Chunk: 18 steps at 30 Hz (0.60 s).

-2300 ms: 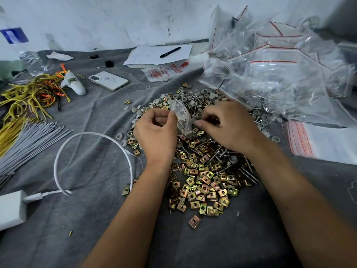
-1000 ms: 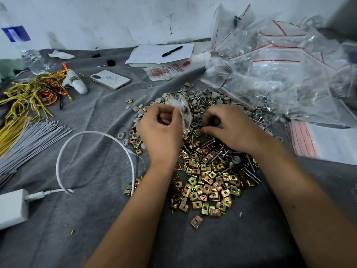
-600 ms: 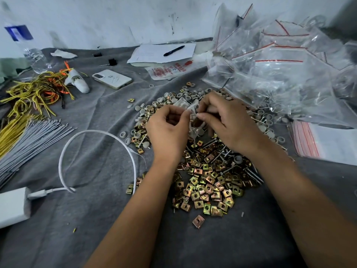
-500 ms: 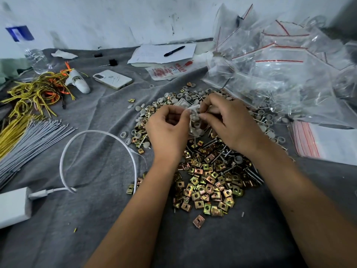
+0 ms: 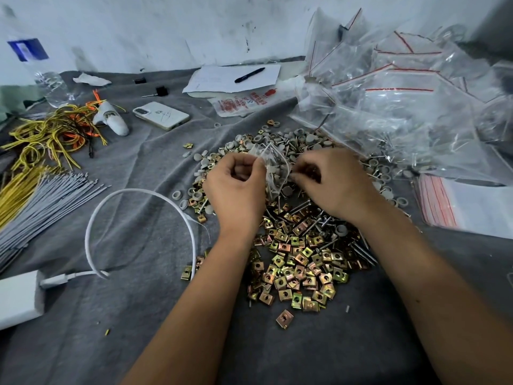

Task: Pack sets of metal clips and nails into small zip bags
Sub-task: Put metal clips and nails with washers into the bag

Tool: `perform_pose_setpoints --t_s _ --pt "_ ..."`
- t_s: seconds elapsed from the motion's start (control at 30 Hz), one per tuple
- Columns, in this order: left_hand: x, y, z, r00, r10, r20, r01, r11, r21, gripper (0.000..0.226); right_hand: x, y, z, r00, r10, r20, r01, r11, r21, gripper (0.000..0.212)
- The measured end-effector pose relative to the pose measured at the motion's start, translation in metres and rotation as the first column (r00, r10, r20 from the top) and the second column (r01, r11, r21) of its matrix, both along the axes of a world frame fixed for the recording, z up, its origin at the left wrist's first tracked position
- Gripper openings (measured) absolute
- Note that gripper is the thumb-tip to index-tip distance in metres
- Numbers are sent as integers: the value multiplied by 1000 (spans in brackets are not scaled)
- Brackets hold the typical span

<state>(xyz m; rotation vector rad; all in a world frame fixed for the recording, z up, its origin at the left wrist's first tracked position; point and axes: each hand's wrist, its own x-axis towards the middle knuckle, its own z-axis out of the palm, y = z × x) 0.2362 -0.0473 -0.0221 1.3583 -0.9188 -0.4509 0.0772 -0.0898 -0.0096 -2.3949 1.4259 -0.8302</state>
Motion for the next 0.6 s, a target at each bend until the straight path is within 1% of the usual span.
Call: perform_pose_setpoints --t_s 0.03,0.1,0.17,0.23,0.3,0.37,0.43,0.5,0.53,0.6 --pt "0 0 0 1000 1 -1 -1 1000 -3 23 1 0 -2 996 24 -84 -22 999 23 18" --pt "1 0 0 1000 2 6 -2 1000 -6 22 4 1 -3 986 43 -164 -38 999 32 25" --pt "0 0 0 1000 -3 9 3 1000 -5 22 6 1 -2 981 38 -189 -33 999 28 26" --pt "0 1 0 1000 -6 2 6 1000 -4 22 6 1 -2 983 48 -180 -40 998 45 20" --pt "0 1 0 1000 -6 -8 6 1000 -2 21 6 1 -2 994 47 -101 -42 998 57 13" --pt "0 0 0 1000 -12 3 12 1000 -1 19 6 2 0 998 17 52 -19 999 27 10" --pt "0 1 0 999 -17 34 17 1000 7 18 5 4 7 975 9 221 4 998 -58 9" --pt "-1 1 0 998 -30 59 29 999 16 16 5 7 12 938 87 334 -33 986 -165 10" --pt "-1 0 0 997 -35 71 33 999 18 15 6 9 13 929 135 345 -66 977 -203 10" --pt "-2 1 -1 996 -36 86 34 999 18 13 9 12 13 937 196 288 -128 963 -239 12"
